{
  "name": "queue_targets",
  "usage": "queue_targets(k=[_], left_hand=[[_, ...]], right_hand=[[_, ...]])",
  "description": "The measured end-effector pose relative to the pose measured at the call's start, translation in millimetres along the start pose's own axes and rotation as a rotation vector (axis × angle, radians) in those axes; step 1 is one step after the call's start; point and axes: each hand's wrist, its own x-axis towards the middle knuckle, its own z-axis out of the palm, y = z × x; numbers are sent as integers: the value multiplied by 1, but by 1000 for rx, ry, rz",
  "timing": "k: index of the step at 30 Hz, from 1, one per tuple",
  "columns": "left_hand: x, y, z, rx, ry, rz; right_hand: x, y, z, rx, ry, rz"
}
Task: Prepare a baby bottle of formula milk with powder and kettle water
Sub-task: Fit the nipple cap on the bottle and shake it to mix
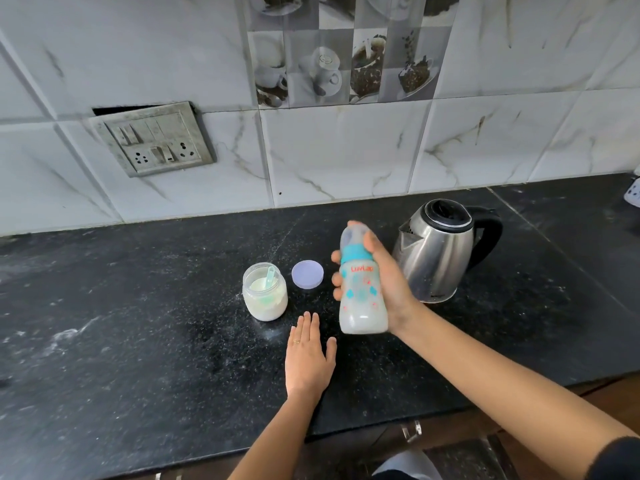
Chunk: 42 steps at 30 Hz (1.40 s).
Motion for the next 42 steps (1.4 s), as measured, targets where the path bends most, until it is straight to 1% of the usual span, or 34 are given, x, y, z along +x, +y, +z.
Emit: queue_targets(k=[3,4,5,9,10,14,15,16,19,20,23,25,26,29,30,31,32,34,35,37,40,41,42], left_hand=[[1,0,3,-9,-4,-9],[1,0,3,-8,-4,-11],[1,0,2,-8,-1,-10],[1,1,3,-21,-3,-22],[1,1,3,-22,3,-21],[2,0,3,-35,0,-30],[1,0,3,-31,3,-27],[1,0,3,-28,2,-24],[2,0,3,-27,-10,-27],[2,0,3,-26,-7,-28],[3,-1,4,-25,-5,-31],[2,-1,4,-18,-2,-30],[1,0,4,-19,-1,-28],[2,0,4,-13,-4,-31],[1,0,4,-7,-1,-30],[1,0,4,-6,0,-28],[1,0,4,-7,0,-28],[2,1,4,-11,-4,-34],[1,1,4,-12,-1,-34],[2,1,3,-8,-2,-33],[2,1,4,5,-11,-33],[1,2,4,2,-6,-33],[2,1,4,-3,-1,-34]], right_hand=[[13,-14,4,208,92,-18],[15,-19,4,242,114,-24],[16,-19,5,238,107,-27],[1,6,1,-5,0,-3],[1,7,1,-15,-5,3],[22,-17,-2,187,144,-50],[24,-20,-2,200,146,-41],[22,-17,-2,167,116,-30],[9,3,-5,-57,-24,-41],[9,3,-4,-59,-38,-43],[26,-16,2,186,61,-57],[30,-27,4,250,104,-44],[27,-24,4,230,84,-27],[11,-3,-1,-32,-42,-24],[10,0,-5,-70,-63,-27],[12,-4,-4,-44,-56,-28],[17,-11,-3,37,-28,-30],[26,-25,-3,198,74,-28],[28,-28,-3,233,104,-19],[21,-20,-2,195,78,3],[9,-1,-5,-6,-6,10],[10,-3,-5,-10,-8,3],[15,-8,-4,44,17,-7]])
